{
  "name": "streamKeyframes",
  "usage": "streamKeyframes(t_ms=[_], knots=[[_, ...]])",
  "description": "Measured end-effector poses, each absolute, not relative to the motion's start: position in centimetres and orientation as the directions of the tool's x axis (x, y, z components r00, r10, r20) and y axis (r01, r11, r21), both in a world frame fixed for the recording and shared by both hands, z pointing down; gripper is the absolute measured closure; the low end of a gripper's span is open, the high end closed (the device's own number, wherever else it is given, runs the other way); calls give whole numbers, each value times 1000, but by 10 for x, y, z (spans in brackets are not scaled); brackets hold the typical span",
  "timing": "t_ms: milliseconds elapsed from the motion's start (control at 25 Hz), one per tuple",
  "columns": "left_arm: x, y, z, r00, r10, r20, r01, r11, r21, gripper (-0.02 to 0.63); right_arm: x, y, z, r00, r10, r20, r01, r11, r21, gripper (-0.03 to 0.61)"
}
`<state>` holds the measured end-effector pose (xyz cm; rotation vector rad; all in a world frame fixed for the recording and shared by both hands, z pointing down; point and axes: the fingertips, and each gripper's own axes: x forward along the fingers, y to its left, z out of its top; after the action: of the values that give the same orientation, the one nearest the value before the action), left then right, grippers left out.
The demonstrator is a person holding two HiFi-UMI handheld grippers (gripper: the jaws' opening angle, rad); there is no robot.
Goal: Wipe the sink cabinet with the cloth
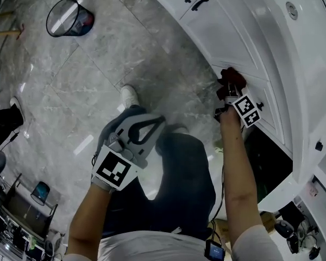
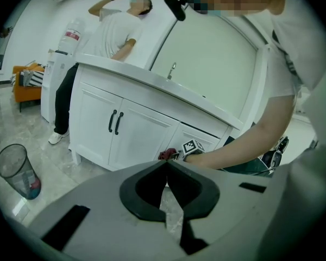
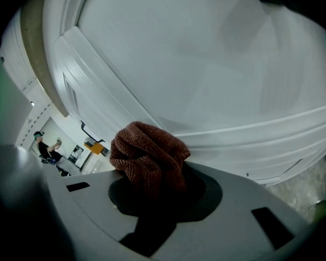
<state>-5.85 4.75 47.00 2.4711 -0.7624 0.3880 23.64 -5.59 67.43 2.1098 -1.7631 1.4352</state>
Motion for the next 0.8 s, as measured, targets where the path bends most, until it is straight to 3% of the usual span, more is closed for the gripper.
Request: streamKeyframes(t_ms=[800], knots=[[13,88,465,809,-373,454,-560,-721,407,603,331,36,683,-33,-702,711,-800,-408,-440,483]])
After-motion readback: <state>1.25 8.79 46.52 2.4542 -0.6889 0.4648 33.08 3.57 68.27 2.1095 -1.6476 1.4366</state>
